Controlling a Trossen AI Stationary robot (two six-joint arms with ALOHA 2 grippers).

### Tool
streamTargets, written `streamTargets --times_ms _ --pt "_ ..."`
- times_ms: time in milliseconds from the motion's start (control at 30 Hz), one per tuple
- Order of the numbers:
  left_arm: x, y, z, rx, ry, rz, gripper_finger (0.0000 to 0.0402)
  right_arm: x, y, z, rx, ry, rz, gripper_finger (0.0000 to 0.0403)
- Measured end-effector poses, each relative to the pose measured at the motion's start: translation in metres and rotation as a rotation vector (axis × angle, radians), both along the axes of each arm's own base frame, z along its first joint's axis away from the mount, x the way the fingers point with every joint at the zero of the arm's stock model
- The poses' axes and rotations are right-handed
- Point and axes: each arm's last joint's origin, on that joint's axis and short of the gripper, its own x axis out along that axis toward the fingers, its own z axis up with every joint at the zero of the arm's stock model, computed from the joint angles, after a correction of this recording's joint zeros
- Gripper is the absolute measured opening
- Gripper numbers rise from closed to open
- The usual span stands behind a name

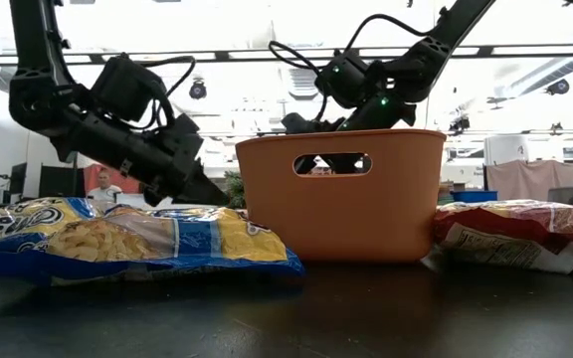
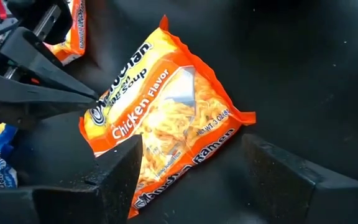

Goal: Sort Maruchan noodles
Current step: Put the orange noodle pack into the transparent bin

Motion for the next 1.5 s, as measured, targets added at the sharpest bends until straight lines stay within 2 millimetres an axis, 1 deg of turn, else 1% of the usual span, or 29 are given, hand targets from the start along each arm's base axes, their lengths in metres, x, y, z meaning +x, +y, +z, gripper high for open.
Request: streamTargets --times_ms 167,333,733,967,1233,1333,1500 --pt "0.0 0.001 0.0 0.021 0.002 0.02 0.0 -0.002 0.001 0.006 -0.002 -0.002 0.001 0.0258" --pt "0.0 0.003 -0.004 0.069 0.036 0.086 0.0 -0.002 0.001 0.006 -0.008 -0.001 0.002 0.0259" --pt "0.001 0.004 -0.017 0.027 0.048 0.115 0.0 -0.002 0.004 0.006 -0.011 0.011 0.014 0.0262" --pt "0.0 0.004 -0.027 -0.004 0.074 0.137 0.0 -0.002 0.008 0.004 -0.004 0.027 0.017 0.0286" --pt "0.0 0.004 -0.029 -0.013 0.082 0.141 0.0 -0.002 0.008 0.004 0.002 0.023 0.008 0.0305" --pt "-0.001 0.004 -0.029 -0.013 0.088 0.14 0.0 -0.001 0.008 0.0 0.005 0.029 0.005 0.0311" --pt "-0.001 0.004 -0.03 -0.014 0.091 0.139 0.0 0.001 0.007 -0.011 0.019 0.043 -0.004 0.0317"
